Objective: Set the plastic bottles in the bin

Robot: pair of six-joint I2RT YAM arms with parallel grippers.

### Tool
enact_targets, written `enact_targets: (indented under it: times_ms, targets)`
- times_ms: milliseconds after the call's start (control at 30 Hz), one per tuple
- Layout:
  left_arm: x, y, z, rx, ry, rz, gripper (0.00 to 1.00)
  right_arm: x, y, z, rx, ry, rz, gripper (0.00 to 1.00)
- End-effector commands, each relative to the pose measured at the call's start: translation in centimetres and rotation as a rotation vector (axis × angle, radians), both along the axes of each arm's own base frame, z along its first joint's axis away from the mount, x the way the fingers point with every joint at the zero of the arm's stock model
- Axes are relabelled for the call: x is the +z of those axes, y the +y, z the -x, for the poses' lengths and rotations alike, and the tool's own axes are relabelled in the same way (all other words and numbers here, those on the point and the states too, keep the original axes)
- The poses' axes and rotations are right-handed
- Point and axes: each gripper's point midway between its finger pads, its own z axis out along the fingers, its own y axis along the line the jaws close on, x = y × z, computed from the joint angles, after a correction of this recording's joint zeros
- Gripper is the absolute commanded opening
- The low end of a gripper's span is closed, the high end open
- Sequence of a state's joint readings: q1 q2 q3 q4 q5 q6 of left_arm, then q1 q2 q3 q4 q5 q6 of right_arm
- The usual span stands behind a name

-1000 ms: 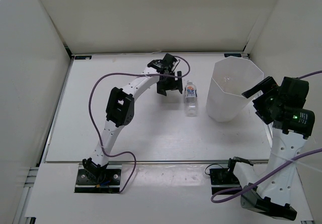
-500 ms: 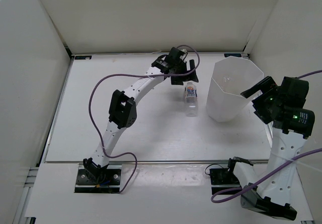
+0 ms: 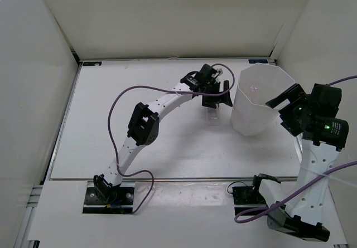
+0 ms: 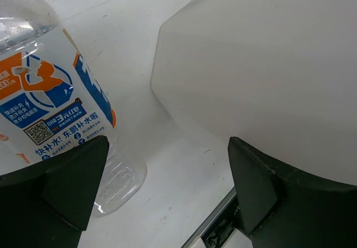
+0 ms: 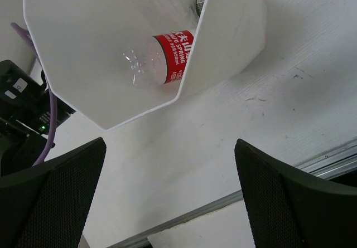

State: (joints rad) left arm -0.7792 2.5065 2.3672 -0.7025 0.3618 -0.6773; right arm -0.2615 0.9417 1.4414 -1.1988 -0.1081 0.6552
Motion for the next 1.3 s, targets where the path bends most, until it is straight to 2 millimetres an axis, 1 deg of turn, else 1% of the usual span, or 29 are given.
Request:
enact_targets:
  times_ms: [0, 67, 133, 200, 233, 267, 333, 400, 433, 467, 500, 567, 633, 667, 700, 733, 767, 800, 833, 933, 1000, 1033, 1067, 1100, 1133, 1167, 1267]
  targets:
    - [-4.2, 1.8, 1.5, -0.025, 0.083, -0.108, 1.0, 1.0, 0.2, -0.7, 0.033, -0.057, 0.016, 1.0]
    - [-4.6, 2.1, 1.8, -0.032, 0.091, -0.124, 1.0, 1.0, 0.2, -0.7, 0.033, -0.057, 0.016, 1.0]
    - [-4.7, 2.2, 1.6, -0.024, 0.084, -0.131, 1.0, 1.0, 0.2, -0.7, 0.033, -0.057, 0.016, 1.0]
    - [-4.8, 3.0, 1.5, -0.013, 0.075, -0.168, 1.0, 1.0, 0.2, -0.7, 0.033, -0.057, 0.016, 1.0]
    - [-3.9, 3.2, 1.3, -0.015, 0.049, -0.174, 1.0, 0.7, 0.2, -0.7, 0.033, -0.048, 0.014, 1.0]
    - [-4.0, 3.7, 0.7, 0.009, 0.02, -0.208, 1.0, 0.7, 0.2, -0.7, 0.033, -0.048, 0.014, 1.0]
    - [-1.4, 4.5, -0.2, 0.029, -0.059, -0.225, 1.0, 0.8, 0.1, -0.9, 0.033, -0.056, 0.016, 1.0]
    - [0.8, 4.8, -1.5, 0.084, -0.154, -0.246, 1.0, 0.3, 0.3, -0.6, 0.04, -0.045, 0.006, 1.0]
    - [2.2, 5.1, -1.9, 0.096, -0.189, -0.245, 1.0, 0.2, 0.3, -0.6, 0.04, -0.045, 0.006, 1.0]
    - [2.1, 5.0, -1.8, 0.103, -0.202, -0.258, 1.0, 0.1, 0.5, -0.8, 0.043, -0.047, -0.008, 1.0]
    - [3.2, 5.1, -2.1, 0.118, -0.224, -0.252, 1.0, 0.1, 0.5, -0.8, 0.043, -0.047, -0.009, 1.0]
    - [3.3, 5.1, -2.5, 0.129, -0.239, -0.25, 1.0, 0.2, 0.7, -0.8, 0.051, -0.049, -0.016, 1.0]
    - [3.3, 5.3, -2.6, 0.137, -0.245, -0.257, 1.0, 0.4, 0.9, -1.0, 0.059, -0.06, -0.02, 1.0]
    - [2.7, 5.4, -2.9, 0.145, -0.244, -0.273, 1.0, 0.8, 0.9, -1.0, 0.059, -0.07, -0.017, 1.0]
    - [2.6, 5.4, -2.9, 0.145, -0.244, -0.273, 1.0, 0.8, 0.9, -1.0, 0.059, -0.07, -0.017, 1.0]
    - [2.0, 5.6, -2.9, 0.147, -0.237, -0.292, 1.0, 0.8, 0.9, -1.0, 0.059, -0.07, -0.017, 1.0]
    - [2.0, 5.7, -2.9, 0.14, -0.243, -0.296, 1.0, 0.8, 0.9, -1.0, 0.059, -0.07, -0.017, 1.0]
    - [1.3, 5.7, -2.9, 0.137, -0.236, -0.304, 1.0, 1.1, 0.9, -1.0, 0.059, -0.079, -0.014, 1.0]
    - [1.5, 5.5, -3.0, 0.139, -0.242, -0.297, 1.0, 1.1, 0.9, -1.0, 0.059, -0.079, -0.014, 1.0]
    - [-0.1, 5.5, -2.8, 0.127, -0.218, -0.315, 1.0, 1.1, 0.9, -1.0, 0.059, -0.079, -0.014, 1.0]
    - [-1.7, 5.7, -2.6, 0.114, -0.205, -0.341, 1.0, 1.5, 0.9, -1.0, 0.059, -0.089, -0.011, 1.0]
    - [-1.7, 5.6, -2.5, 0.107, -0.199, -0.335, 1.0, 1.4, 0.8, -1.0, 0.065, -0.089, -0.004, 1.0]
    - [-2.6, 5.7, -2.2, 0.097, -0.182, -0.344, 1.0, 1.7, 0.8, -1.0, 0.065, -0.098, -0.002, 1.0]
    - [-3.2, 5.7, -2.2, 0.088, -0.18, -0.355, 1.0, 1.6, 0.8, -1.2, 0.065, -0.089, -0.004, 1.0]
    - [-3.2, 5.7, -2.2, 0.088, -0.18, -0.355, 1.0, 1.6, 0.8, -1.2, 0.065, -0.089, -0.004, 1.0]
    - [-3.7, 5.6, -2.0, 0.08, -0.169, -0.356, 1.0, 1.9, 0.8, -1.2, 0.065, -0.098, -0.002, 1.0]
    - [-3.8, 5.3, -2.1, 0.075, -0.169, -0.342, 1.0, 1.9, 0.9, -1.1, 0.078, -0.1, 0.0, 1.0]
